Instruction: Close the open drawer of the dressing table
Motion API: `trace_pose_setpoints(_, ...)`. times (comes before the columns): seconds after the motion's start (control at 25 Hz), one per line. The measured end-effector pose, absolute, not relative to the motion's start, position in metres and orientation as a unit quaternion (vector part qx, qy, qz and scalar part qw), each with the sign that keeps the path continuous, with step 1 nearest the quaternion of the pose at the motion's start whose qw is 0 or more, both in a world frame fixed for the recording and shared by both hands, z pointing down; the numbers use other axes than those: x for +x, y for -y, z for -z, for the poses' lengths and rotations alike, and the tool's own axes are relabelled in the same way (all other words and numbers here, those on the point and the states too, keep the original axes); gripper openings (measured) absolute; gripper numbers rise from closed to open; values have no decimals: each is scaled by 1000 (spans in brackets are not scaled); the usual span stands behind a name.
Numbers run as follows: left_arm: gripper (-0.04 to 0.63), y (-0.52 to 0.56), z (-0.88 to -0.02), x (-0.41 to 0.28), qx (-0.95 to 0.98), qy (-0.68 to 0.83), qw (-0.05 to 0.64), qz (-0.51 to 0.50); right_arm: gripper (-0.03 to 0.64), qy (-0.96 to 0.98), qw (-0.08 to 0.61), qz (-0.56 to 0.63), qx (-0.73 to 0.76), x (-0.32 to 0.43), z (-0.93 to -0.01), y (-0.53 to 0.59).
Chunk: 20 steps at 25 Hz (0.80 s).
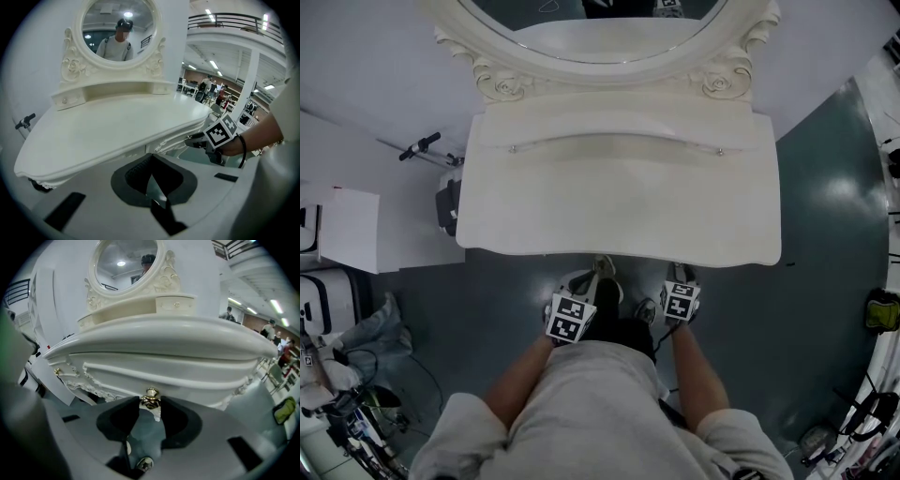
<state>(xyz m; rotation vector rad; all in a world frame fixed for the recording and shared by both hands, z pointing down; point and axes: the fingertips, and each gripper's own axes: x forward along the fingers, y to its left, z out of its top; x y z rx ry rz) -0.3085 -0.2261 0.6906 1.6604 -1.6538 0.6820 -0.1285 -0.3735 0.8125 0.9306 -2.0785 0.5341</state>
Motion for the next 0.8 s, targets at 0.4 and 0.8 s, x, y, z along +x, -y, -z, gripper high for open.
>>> trace_pose_setpoints(0.4, 8, 244, -689, -316, 653, 628, 329, -267, 150, 814, 389, -215, 375, -133, -814, 382)
trace_pose_setpoints(0.8, 8, 260, -675, -311, 659, 630, 319, -259, 179, 822, 371, -238, 361, -139, -810, 380)
